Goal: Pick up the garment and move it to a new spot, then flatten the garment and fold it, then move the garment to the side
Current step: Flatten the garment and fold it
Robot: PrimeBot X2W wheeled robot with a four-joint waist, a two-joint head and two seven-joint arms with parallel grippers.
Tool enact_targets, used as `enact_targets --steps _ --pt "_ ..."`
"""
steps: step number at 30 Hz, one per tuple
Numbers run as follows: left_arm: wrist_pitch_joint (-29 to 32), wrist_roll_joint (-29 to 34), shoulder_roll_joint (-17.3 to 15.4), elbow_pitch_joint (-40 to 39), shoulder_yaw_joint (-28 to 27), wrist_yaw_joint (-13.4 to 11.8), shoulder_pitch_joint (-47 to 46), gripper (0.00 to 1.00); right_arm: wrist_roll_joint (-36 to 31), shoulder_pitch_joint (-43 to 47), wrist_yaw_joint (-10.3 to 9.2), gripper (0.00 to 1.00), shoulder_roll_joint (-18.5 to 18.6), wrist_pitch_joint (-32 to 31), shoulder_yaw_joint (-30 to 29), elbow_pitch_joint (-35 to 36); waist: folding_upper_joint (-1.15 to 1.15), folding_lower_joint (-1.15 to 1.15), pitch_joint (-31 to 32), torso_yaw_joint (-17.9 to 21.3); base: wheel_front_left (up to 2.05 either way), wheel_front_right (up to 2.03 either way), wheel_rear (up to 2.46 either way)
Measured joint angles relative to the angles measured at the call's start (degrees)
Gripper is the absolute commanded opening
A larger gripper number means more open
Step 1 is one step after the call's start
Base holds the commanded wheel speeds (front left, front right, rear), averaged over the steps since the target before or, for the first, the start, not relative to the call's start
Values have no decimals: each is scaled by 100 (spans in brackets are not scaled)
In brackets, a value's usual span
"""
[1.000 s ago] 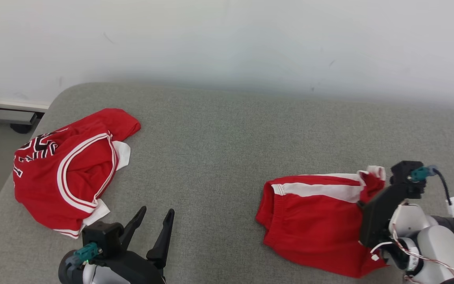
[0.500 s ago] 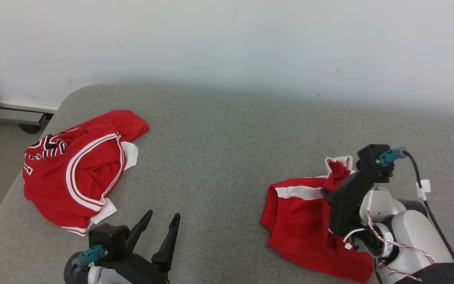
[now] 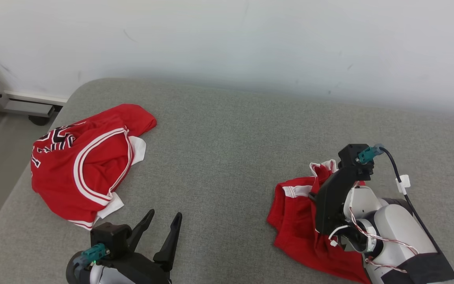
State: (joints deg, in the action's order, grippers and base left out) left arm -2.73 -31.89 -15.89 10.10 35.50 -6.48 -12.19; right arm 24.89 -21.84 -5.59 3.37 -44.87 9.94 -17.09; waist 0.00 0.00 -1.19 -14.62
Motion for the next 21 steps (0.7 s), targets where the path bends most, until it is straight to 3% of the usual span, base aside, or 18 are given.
enact_targets --steps 14,15,16,21 --pt "-1 -9 33 27 7 2 -12 100 582 -325 -140 0 5 261 580 -342 0 0 -63 -137 0 0 0" --pt "-1 -9 36 30 7 2 -13 100 591 -339 -147 38 7 271 590 -352 0 0 -66 -145 0 0 0" --pt "-1 -9 37 30 7 2 -13 100 603 -339 -147 100 7 321 602 -363 0 0 -70 -151 0 0 0" --pt "-9 -19 35 36 2 2 -13 100 682 -341 -148 100 7 443 624 -435 0 0 -82 -161 0 0 0"
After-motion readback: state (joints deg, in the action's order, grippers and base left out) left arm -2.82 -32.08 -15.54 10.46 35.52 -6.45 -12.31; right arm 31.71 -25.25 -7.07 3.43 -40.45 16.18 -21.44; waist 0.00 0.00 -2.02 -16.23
